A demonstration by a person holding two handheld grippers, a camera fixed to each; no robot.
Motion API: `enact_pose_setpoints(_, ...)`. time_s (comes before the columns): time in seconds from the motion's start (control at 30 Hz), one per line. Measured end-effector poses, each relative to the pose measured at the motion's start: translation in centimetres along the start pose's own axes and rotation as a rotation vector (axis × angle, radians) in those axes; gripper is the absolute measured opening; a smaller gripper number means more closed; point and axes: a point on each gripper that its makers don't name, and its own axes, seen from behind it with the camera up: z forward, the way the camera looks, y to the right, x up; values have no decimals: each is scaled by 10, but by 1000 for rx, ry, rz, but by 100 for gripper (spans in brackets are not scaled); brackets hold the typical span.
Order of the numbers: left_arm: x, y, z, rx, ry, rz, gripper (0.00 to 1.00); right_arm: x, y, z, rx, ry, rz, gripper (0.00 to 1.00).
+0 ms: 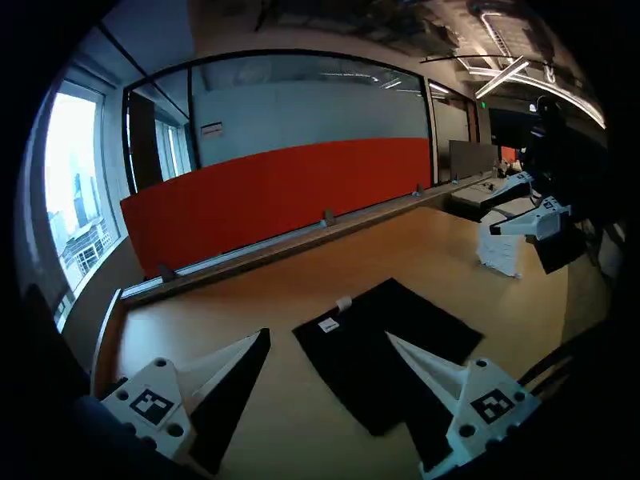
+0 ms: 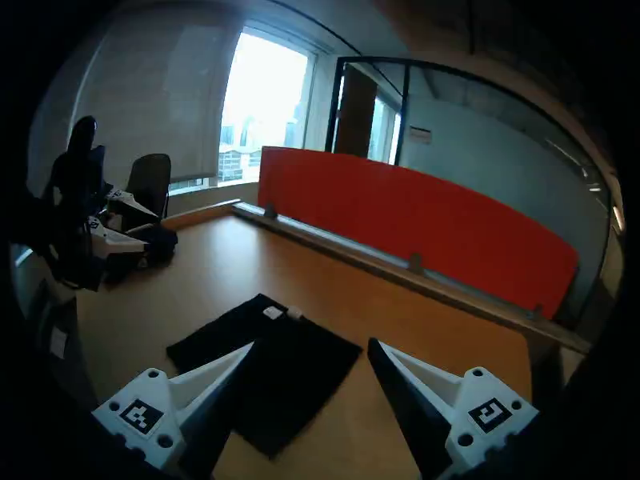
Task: Fold towel
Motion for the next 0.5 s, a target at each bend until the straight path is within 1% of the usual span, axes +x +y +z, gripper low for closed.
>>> enact_pose_setpoints(0.07, -5, 6, 2, -16, -6, 2, 96, -6, -4, 3, 13, -13, -3, 100)
enact_pose_setpoints(0.17, -14, 13, 6, -36, -18, -14, 96, -16, -8, 8, 27, -30, -7, 100)
enact_pose_setpoints(0.27, -23, 16, 11, -45, -31, -29, 96, -27, -12, 11, 37, -44, -5, 100)
enact_pose_setpoints(0.37, -34, 19, 16, -51, -49, -33, 96, -40, -14, 15, 43, -61, 0, 100)
enact_pose_setpoints(0.5, -51, 25, 24, -65, -78, -24, 96, -60, -17, 22, 53, -91, 3, 100)
